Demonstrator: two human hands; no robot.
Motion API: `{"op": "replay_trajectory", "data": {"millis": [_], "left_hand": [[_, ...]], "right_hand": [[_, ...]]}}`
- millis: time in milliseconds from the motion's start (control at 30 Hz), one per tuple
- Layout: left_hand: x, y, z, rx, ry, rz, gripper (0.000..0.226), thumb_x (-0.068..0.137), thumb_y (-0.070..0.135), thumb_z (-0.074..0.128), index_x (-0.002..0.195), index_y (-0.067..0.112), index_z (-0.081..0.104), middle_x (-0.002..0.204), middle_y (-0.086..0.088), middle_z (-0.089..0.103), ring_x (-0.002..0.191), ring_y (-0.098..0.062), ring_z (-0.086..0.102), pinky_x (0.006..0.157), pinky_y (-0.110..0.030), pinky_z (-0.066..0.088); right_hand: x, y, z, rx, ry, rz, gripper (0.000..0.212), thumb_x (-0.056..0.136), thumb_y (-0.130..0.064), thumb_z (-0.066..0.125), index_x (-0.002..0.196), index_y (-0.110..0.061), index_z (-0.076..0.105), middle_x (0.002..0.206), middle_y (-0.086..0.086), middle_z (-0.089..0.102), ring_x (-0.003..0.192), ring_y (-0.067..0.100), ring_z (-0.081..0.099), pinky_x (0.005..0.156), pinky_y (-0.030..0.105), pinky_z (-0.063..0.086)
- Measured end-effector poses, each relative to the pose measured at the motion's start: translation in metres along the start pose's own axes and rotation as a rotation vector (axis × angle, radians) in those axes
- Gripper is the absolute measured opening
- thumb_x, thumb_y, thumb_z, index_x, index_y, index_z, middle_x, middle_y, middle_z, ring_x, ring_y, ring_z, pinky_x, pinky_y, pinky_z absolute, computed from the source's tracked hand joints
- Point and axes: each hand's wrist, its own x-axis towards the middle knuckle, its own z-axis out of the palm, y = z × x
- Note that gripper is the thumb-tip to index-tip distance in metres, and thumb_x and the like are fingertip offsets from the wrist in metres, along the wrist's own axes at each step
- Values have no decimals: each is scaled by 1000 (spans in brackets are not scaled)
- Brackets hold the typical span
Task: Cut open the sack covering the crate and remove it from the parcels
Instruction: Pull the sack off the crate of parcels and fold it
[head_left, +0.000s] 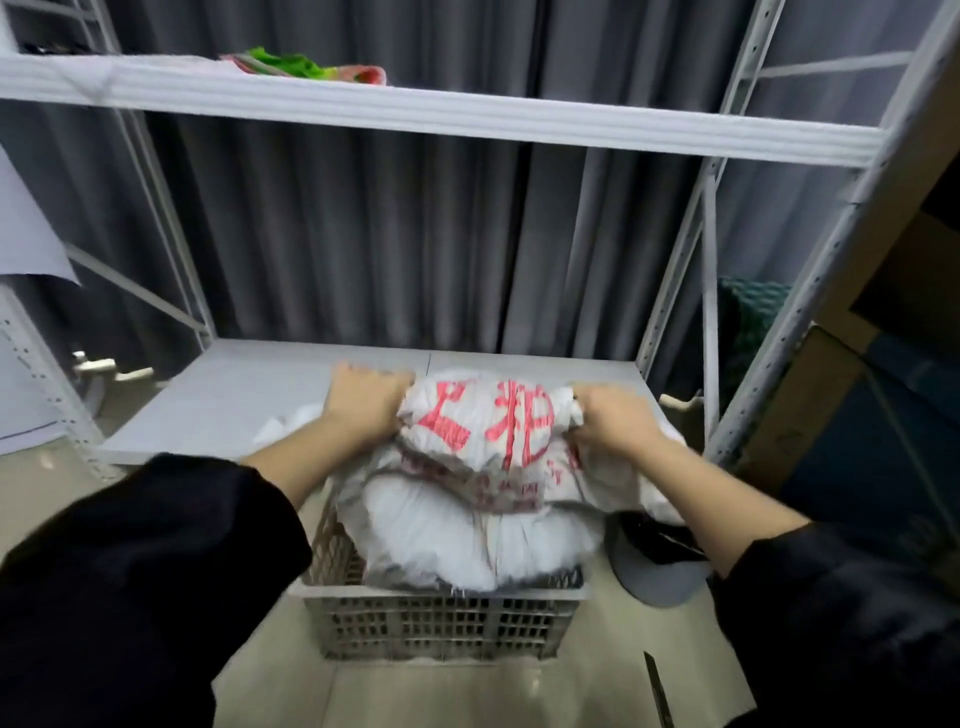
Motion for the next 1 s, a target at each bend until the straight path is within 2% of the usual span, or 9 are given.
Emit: {"op": "replay_trajectory", "data": {"millis": [67,133,267,433,600,767,867,1000], "left_hand": [[8,-22,-31,12,143,-24,30,82,47,55,103,25,52,104,-2,67,104,-27,58,80,-35,36],[13,-43,-64,-71,224,-61,28,82,43,55,100,22,49,100,-5,65,97,-32,62,71,-36,39],[13,-63,-108,-103,257,-98,27,81,42,56,93,20,45,92,-5,61,84,-33,62,63,-34,39],[4,-68,-130,-78,322,-86,28,84,43,54,96,19,47,92,-6,61,86,-34,62,63,-35,40],[-3,-67,-140,-45,198,-77,31,82,46,55,98,21,47,97,-5,62,92,-31,61,65,-34,39],[-10,-79,-167,-62,267,-85,40,79,51,58,101,19,48,96,-7,61,91,-33,60,66,-35,38],[-12,-86,-188,-66,248,-87,47,73,59,60,97,21,47,92,-5,62,85,-31,57,67,-35,37],[-18,-95,-203,-62,342,-74,51,73,65,57,95,21,46,89,-5,63,82,-31,57,66,-35,38]], "right_hand": [[12,-5,-37,-18,125,25,34,81,-36,61,113,-26,57,112,4,68,104,31,63,75,35,45],[26,-10,-73,-75,218,43,33,81,-38,58,111,-26,53,108,3,67,100,31,63,70,35,43],[34,-19,-114,-117,307,-2,32,80,-38,57,109,-23,52,100,5,68,91,32,63,63,34,40],[22,-21,-136,-138,395,-31,32,80,-35,56,109,-23,53,99,4,67,90,33,63,62,32,37],[11,-26,-140,-135,300,-24,39,79,-41,59,114,-26,53,103,5,68,93,32,63,65,33,41],[3,-33,-157,-115,398,-63,39,80,-42,58,115,-25,53,103,6,68,94,34,62,65,33,37],[4,-35,-184,-66,375,-63,44,75,-46,61,116,-32,54,105,7,69,97,35,63,69,33,39],[5,-34,-207,1,398,-70,45,69,-51,61,109,-32,56,103,2,69,96,31,62,73,35,46]]}}
